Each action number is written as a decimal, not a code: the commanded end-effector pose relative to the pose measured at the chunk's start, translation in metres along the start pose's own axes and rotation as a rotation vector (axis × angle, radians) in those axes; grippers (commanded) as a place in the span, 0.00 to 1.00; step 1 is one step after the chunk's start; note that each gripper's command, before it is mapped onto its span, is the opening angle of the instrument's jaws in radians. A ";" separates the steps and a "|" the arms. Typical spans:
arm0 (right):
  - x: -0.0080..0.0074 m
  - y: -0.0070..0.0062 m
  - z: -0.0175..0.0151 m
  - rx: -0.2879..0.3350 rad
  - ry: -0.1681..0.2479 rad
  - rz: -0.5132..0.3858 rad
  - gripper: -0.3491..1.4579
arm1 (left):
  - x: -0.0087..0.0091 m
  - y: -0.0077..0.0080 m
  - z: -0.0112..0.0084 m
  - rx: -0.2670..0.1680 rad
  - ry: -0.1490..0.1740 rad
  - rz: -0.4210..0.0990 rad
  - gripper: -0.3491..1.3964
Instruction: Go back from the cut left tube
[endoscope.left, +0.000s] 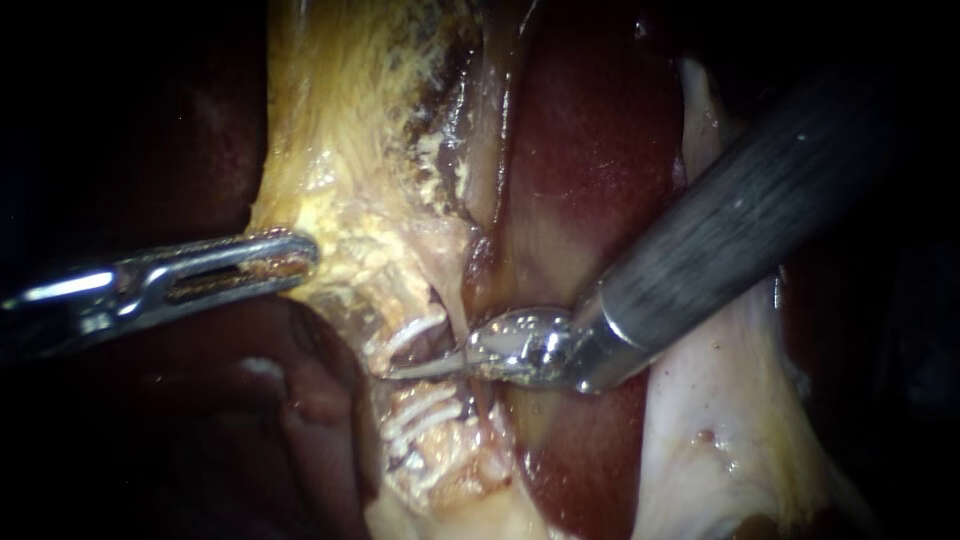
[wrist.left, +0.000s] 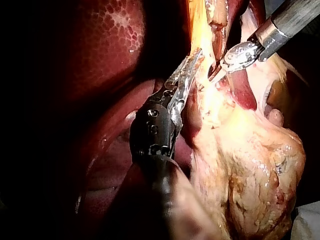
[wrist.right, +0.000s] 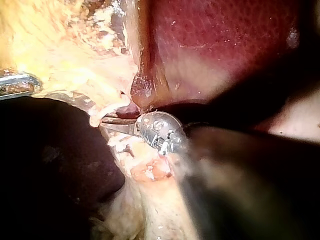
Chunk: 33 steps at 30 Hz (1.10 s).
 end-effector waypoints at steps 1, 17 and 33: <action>0.0000 0.0002 0.0000 -0.003 -0.002 -0.001 0.00 | 0.0000 0.0000 0.0000 0.002 -0.001 0.000 0.00; 0.0000 0.0001 -0.0001 -0.053 0.003 -0.029 0.65 | 0.0000 -0.0002 -0.0002 0.002 -0.001 -0.001 0.00; 0.0006 -0.0025 -0.0016 -0.065 0.031 -0.177 0.95 | -0.0001 0.0004 -0.0001 0.004 0.000 0.001 0.00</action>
